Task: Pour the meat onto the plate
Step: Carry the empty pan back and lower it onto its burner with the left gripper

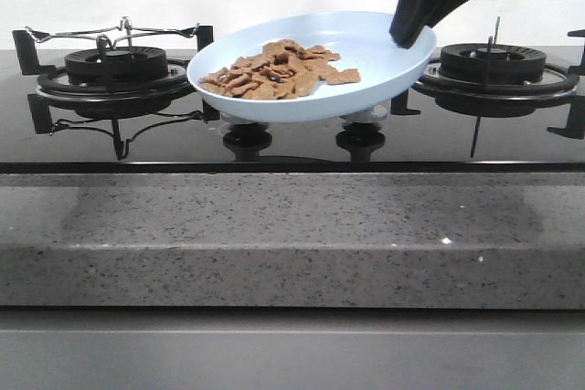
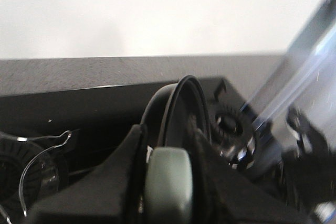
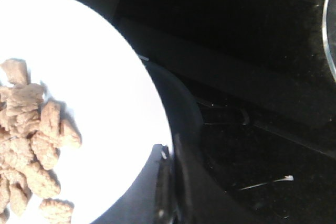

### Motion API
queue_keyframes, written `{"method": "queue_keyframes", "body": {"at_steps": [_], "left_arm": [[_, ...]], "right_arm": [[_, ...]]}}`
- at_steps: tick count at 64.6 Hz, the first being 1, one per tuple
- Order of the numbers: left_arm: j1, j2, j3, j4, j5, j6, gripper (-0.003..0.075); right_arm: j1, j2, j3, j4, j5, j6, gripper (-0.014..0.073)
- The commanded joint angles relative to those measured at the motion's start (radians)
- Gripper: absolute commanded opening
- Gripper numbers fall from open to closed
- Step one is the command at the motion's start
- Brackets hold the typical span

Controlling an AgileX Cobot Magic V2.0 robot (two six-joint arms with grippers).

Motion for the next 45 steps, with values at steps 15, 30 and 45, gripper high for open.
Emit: {"method": "queue_keyframes", "body": {"at_steps": [15, 30, 45], "left_arm": [[0.328, 0.167, 0.066, -0.615, 0.226, 0.068, -0.002], [0.384, 0.317, 0.071, -0.799, 0.249, 0.068, -0.002], [0.382, 0.422, 0.071, -0.81, 0.274, 0.068, -0.002]], "right_arm": [[0.002, -0.046, -0.027, 0.027, -0.037, -0.008, -0.006], [0.002, -0.046, -0.027, 0.027, -0.037, -0.008, -0.006], [0.002, -0.046, -0.027, 0.027, -0.038, -0.008, -0.006]]}}
